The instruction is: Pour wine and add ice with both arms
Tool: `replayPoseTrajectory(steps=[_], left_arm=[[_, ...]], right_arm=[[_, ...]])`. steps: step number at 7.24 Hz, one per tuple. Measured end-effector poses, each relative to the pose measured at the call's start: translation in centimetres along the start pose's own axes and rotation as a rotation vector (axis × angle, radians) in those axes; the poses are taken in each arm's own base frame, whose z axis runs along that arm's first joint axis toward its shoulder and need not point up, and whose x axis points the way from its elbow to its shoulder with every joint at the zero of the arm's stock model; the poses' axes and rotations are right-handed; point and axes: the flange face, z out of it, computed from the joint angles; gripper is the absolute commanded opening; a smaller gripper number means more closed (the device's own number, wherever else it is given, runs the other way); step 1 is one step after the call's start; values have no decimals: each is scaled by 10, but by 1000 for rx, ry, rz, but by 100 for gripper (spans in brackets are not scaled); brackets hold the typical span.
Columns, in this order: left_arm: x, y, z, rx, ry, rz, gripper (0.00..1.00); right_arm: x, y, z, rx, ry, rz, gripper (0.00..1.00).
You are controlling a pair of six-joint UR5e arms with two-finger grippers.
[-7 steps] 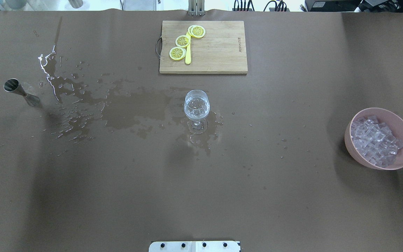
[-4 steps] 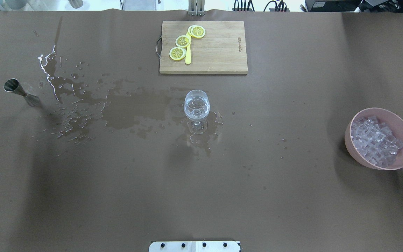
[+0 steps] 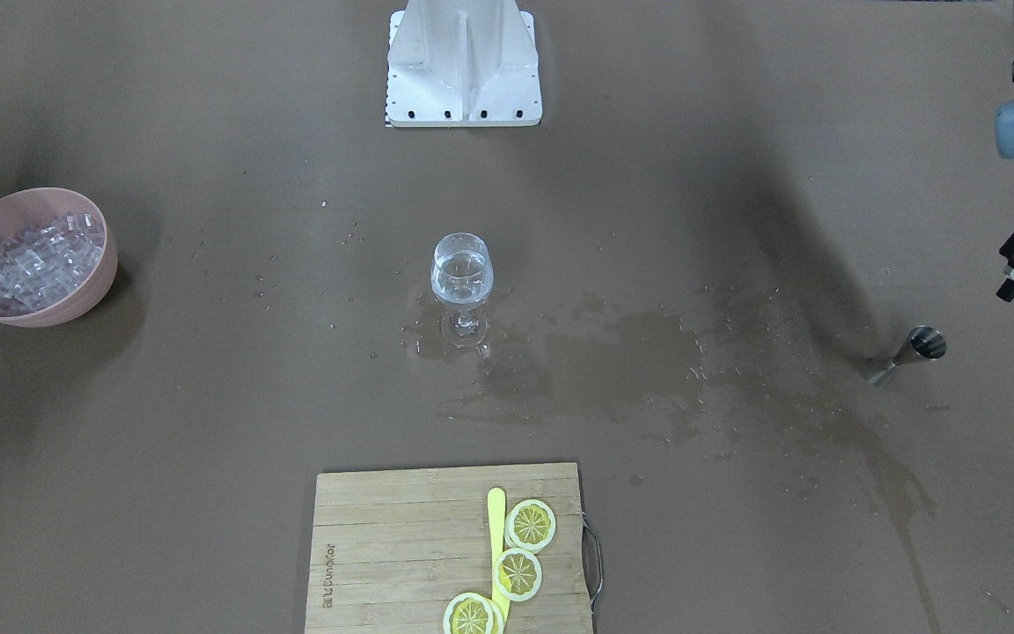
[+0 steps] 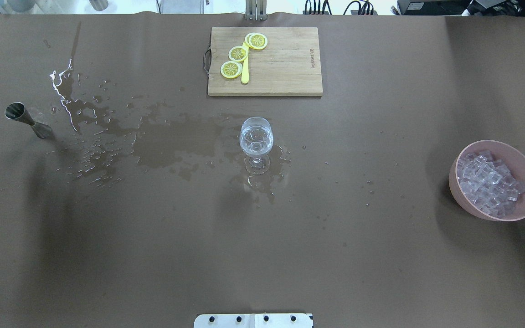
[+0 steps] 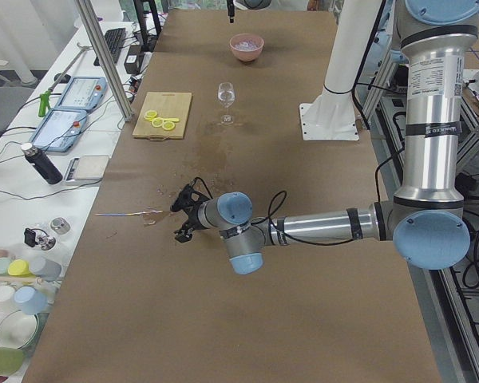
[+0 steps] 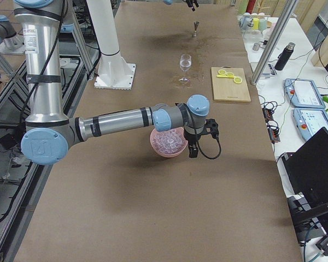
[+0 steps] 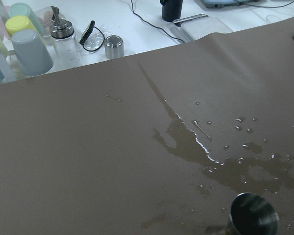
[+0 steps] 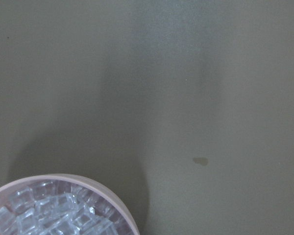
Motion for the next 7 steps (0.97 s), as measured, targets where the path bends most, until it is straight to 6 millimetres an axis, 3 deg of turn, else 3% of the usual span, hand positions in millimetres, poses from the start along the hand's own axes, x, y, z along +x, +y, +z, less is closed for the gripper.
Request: replayPoseTrajectory(steps=[5, 7], left_arm=[[62, 37, 62, 112, -78, -2, 98], [77, 49, 77, 132, -104, 5, 98]], right_arm=[[-5, -13, -1, 10, -5, -2, 100], [-5, -13, -1, 9, -6, -2, 100]])
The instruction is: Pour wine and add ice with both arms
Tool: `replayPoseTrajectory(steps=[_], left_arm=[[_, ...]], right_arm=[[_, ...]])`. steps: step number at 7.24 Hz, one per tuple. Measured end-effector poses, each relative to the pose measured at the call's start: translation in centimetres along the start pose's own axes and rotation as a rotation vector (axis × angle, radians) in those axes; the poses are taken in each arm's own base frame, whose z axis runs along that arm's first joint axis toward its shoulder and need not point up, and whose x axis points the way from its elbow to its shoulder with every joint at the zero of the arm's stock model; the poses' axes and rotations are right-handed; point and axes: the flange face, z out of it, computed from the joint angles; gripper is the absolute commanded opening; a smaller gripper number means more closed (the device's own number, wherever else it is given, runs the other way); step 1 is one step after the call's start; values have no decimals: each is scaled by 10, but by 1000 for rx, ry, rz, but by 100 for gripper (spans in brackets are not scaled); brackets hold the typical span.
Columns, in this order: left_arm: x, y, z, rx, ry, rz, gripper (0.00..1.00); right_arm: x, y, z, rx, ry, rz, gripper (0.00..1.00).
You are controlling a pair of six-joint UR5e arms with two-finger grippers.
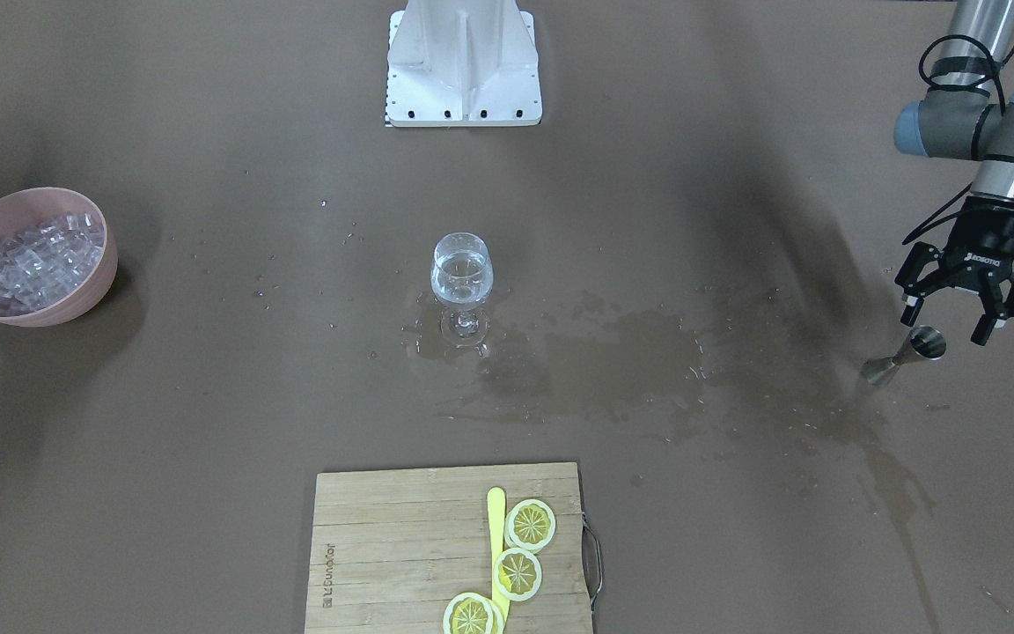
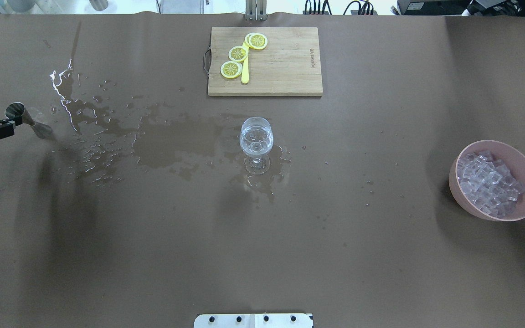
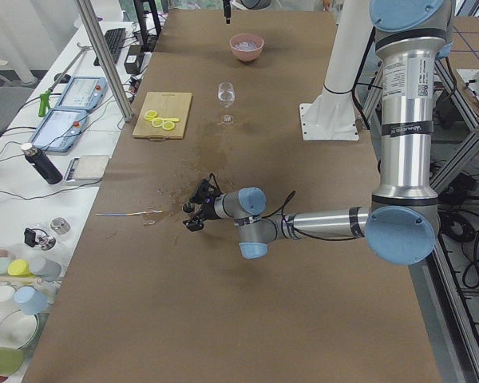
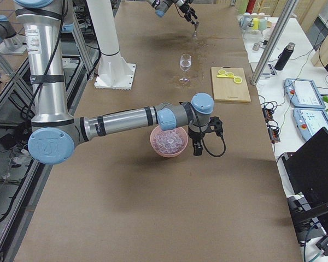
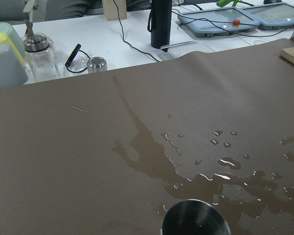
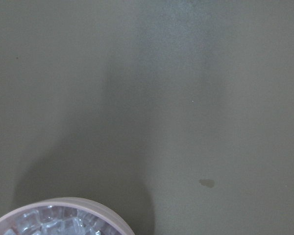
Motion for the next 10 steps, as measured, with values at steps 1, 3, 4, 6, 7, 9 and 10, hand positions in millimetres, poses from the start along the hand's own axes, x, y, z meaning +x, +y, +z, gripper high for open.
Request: replayPoseTrajectory(steps=[1, 3, 4, 6, 7, 9, 10], left_arm=[[1, 2, 4, 3, -12, 2, 98], [0, 4, 18, 14, -41, 5, 98], [3, 6, 25, 23, -53, 8, 98], [9, 10, 31, 28, -62, 8, 98], [11, 12, 34, 24, -65, -3, 98], [17, 19, 43, 24, -71, -12, 91], [21, 21, 45, 26, -69, -13, 87]], right_arm=[[0, 0, 0, 0, 0, 0, 100], [0, 0, 0, 0, -3, 2, 100], [-1, 0, 0, 0, -6, 2, 100], [-2, -1, -1, 1, -9, 2, 100], [-2, -1, -1, 2, -9, 1, 100], [-2, -1, -1, 3, -9, 0, 100], [-3, -1, -2, 4, -10, 0, 100]])
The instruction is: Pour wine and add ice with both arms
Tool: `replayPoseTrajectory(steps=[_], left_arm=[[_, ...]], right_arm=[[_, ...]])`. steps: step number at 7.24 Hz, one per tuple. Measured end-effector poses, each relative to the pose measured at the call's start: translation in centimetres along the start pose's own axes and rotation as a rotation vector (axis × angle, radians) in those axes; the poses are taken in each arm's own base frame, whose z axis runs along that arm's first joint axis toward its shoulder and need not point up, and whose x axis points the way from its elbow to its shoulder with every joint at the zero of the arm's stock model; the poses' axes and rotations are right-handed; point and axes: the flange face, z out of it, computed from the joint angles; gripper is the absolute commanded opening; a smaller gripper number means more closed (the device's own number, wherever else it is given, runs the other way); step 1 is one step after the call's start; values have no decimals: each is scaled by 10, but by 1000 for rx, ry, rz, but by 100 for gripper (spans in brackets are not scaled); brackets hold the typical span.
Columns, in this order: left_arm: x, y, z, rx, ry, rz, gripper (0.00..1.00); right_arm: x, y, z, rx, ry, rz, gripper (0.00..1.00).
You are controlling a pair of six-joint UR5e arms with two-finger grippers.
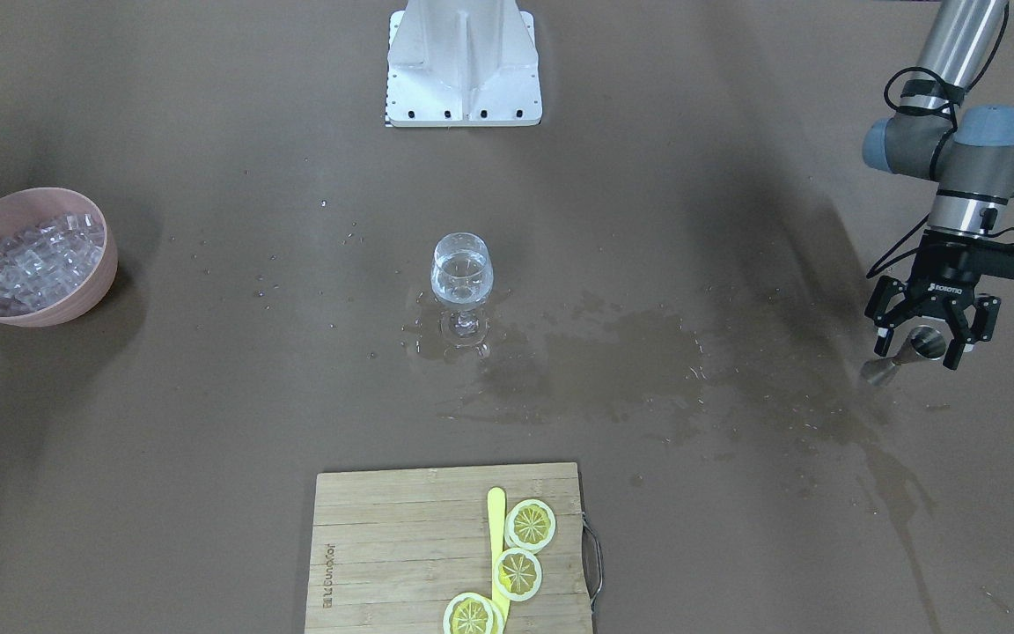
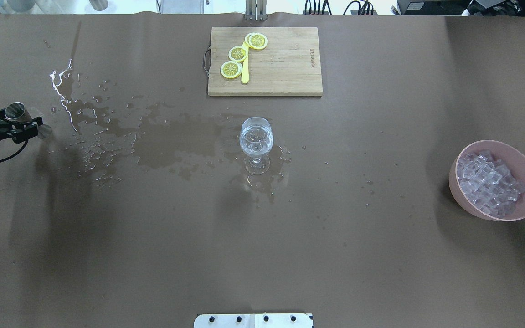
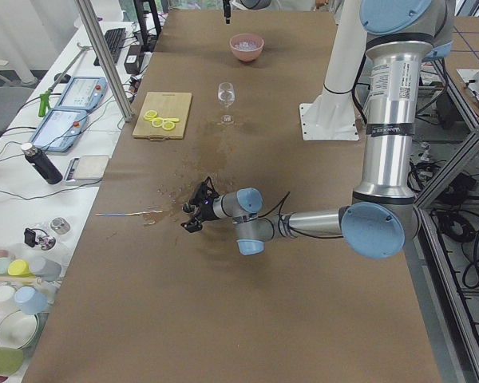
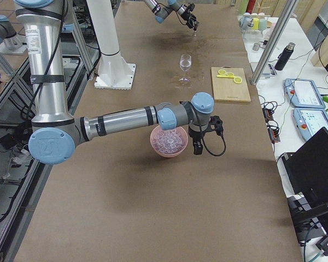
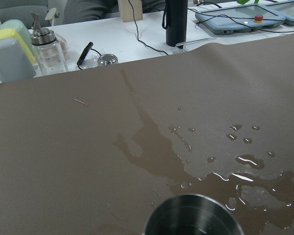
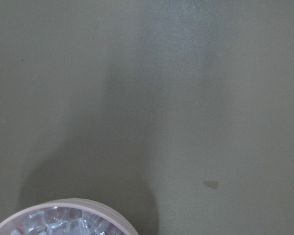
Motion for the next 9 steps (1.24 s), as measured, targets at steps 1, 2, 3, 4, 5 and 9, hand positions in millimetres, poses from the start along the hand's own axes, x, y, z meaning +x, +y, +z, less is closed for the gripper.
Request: replayPoseTrajectory(steps=[1, 2, 3, 4, 5, 9], left_arm=[[2, 1, 1, -1, 1, 0, 82], [2, 3, 3, -3, 0, 0, 81], [2, 3, 7, -5, -1, 1, 77], [3, 4, 10, -6, -2, 1, 63], [3, 4, 12, -8, -1, 0, 43], [10, 7, 11, -56, 53, -23, 0]], right_arm=[[0, -1, 0, 1, 0, -1, 100], [-1, -1, -1, 2, 0, -2, 100], [-2, -1, -1, 3, -1, -3, 100], [-2, -2, -1, 3, -1, -4, 100], [-3, -2, -2, 4, -1, -4, 100], [-5, -3, -5, 9, -2, -8, 100]])
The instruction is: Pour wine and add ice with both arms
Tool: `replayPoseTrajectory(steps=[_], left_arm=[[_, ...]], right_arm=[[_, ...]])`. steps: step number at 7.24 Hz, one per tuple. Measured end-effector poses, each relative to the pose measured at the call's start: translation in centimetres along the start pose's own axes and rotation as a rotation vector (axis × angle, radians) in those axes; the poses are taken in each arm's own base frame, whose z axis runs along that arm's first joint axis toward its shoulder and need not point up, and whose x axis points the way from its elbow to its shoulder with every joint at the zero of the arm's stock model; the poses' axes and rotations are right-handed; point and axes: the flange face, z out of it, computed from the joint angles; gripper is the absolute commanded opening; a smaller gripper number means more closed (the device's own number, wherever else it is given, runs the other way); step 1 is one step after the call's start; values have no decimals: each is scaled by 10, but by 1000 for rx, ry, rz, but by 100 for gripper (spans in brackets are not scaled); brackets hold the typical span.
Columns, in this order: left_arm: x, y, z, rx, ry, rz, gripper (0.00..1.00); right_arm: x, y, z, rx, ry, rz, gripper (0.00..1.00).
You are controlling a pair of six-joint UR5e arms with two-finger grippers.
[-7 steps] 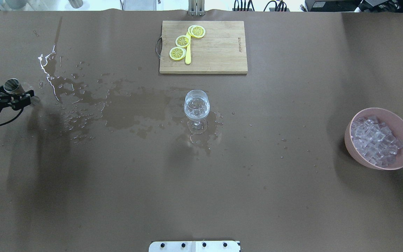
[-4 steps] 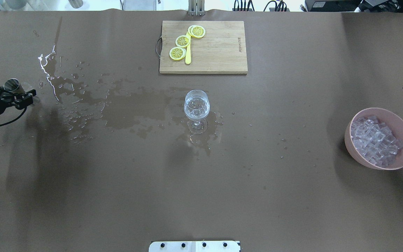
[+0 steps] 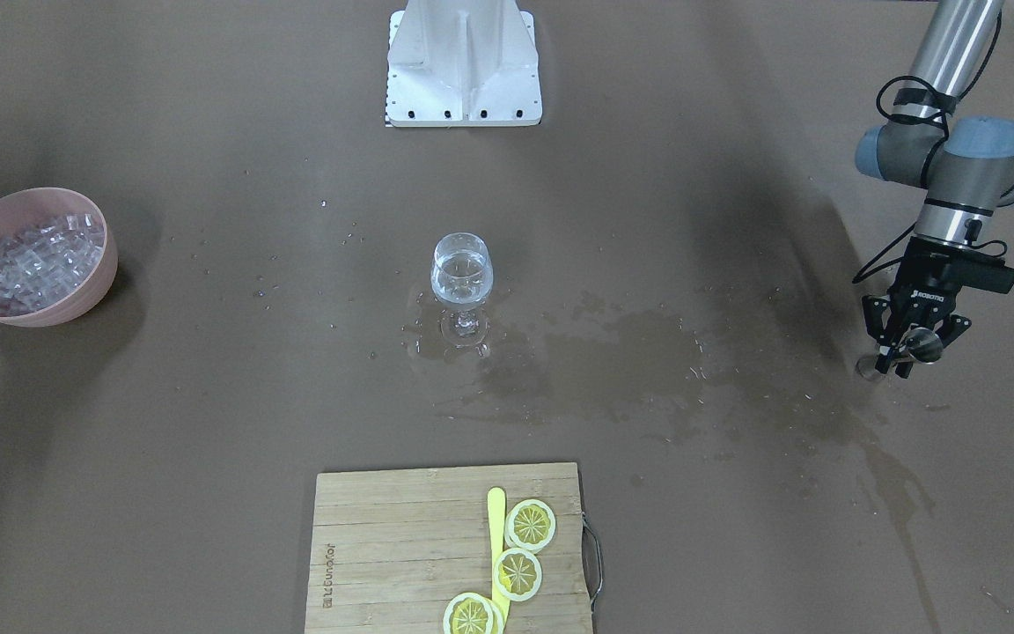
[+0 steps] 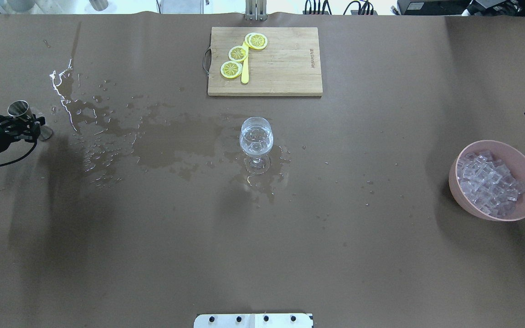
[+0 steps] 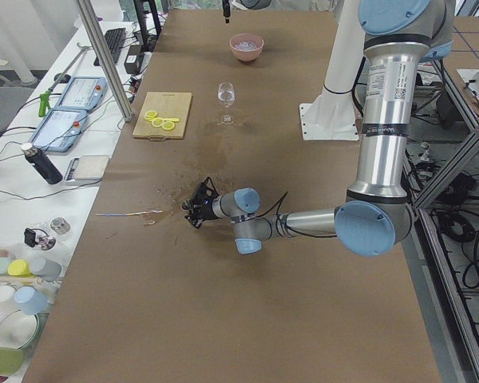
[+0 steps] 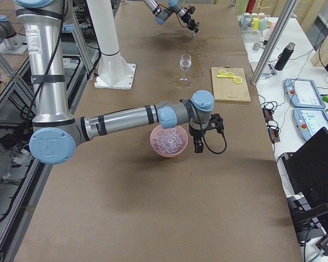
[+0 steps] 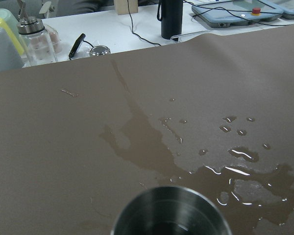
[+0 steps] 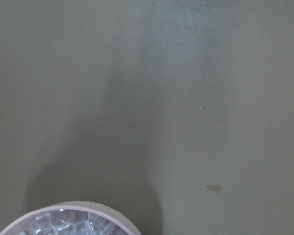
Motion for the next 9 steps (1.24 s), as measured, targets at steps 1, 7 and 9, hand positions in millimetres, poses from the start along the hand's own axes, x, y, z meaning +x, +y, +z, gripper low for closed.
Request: replayPoseTrajectory(steps=[1, 7, 9], left_arm=[[5, -2, -1, -11, 24, -14, 0], [83, -67, -21, 47, 232, -21, 0], [97, -86, -30, 76, 277, 28, 0]], right_arm=[[-1, -1, -1, 1, 0, -1, 100], [-6, -11, -4, 17, 1, -15, 100], [-5, -8, -4, 15, -1, -5, 100]])
